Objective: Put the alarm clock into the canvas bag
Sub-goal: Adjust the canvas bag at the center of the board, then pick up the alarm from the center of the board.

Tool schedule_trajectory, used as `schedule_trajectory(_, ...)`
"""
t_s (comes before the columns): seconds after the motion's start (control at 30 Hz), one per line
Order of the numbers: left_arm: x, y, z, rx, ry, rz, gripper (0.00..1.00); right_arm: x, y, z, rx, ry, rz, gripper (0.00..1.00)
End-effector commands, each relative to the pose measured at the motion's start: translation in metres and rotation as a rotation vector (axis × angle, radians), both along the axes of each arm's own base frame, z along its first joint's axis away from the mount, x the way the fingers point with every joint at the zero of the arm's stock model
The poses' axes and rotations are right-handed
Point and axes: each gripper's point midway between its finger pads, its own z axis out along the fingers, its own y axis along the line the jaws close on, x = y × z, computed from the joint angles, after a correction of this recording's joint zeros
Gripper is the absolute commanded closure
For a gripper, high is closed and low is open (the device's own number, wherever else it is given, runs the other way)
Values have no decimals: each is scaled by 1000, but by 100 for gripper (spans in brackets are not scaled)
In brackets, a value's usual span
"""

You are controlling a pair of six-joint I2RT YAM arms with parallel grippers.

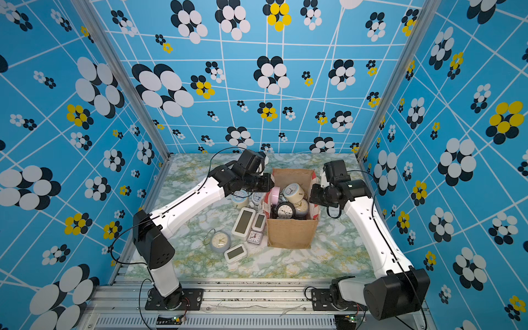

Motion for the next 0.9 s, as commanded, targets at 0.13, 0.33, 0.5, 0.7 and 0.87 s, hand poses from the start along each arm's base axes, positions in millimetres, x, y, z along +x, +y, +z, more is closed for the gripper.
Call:
schedule_trajectory(0.13, 13, 35, 49, -10, -124, 56, 72, -8, -4, 1, -25, 3, -1, 100)
schedule_trajectory(0.33, 29, 82, 34, 101, -121, 140, 64, -8, -5, 2, -27, 2, -2, 100)
schedule_trajectory(0.5, 41, 114, 0, 183, -38, 170, 58, -7, -4, 1, -27, 6, 1, 100)
schedule_trajectory(0.7, 40, 119, -42, 205, 42, -43, 43, -8, -4, 2, -28, 10, 0, 100)
schedule_trajectory(0.87, 40, 134, -70, 304, 43, -184, 25, -8, -5, 1, -29, 11, 1, 100)
